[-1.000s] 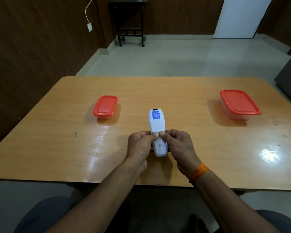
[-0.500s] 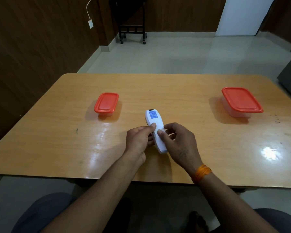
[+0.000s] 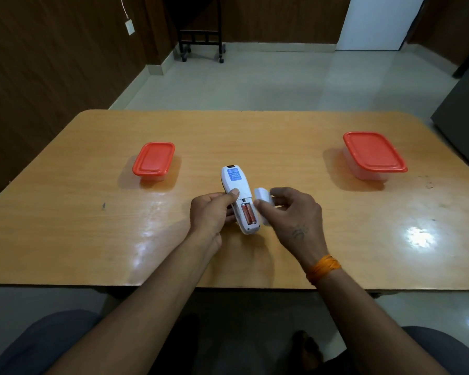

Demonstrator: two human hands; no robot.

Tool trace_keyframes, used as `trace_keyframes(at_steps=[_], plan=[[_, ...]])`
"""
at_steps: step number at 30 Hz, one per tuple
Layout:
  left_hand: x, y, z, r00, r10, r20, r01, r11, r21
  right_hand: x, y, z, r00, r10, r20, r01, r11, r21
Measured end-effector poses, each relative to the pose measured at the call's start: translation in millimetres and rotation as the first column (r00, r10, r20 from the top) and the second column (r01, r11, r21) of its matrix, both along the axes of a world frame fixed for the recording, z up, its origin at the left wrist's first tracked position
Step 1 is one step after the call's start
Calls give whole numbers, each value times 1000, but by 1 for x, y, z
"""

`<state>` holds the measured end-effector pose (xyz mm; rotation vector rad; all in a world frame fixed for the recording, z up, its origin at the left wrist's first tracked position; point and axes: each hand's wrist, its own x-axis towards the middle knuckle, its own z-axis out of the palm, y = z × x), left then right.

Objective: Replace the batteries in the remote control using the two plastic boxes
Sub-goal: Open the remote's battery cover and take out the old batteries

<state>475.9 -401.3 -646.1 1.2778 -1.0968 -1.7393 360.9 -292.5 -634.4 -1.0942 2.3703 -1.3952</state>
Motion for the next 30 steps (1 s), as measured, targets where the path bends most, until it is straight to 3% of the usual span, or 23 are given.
trace_keyframes(at_steps=[3,7,11,13,16,19,30], plan=[[-2,-1,-5,1000,-15,21,15,1000,18,-24,5,-5,992,-69,-105,80,991,104],[-5,0,-11,998,-29,52,28,999,21,-42,10,-21,950,23,-312,84,942,325],[-6,0,-16,995,-42,87,40,999,24,-45,10,-29,925,69,-374,95,910,402],[-6,0,-18,993,-44,107,42,999,21,-43,10,-28,911,54,-409,124,910,396],[-5,-1,-19,990,-43,136,43,999,1,-34,8,-25,887,-30,-461,148,964,221],[-4,0,-18,974,-49,221,64,996,-63,-19,4,-22,926,-26,-377,67,993,98],[10,-3,-6,857,-14,516,197,933,-302,9,-4,-34,966,207,-154,-180,969,172]])
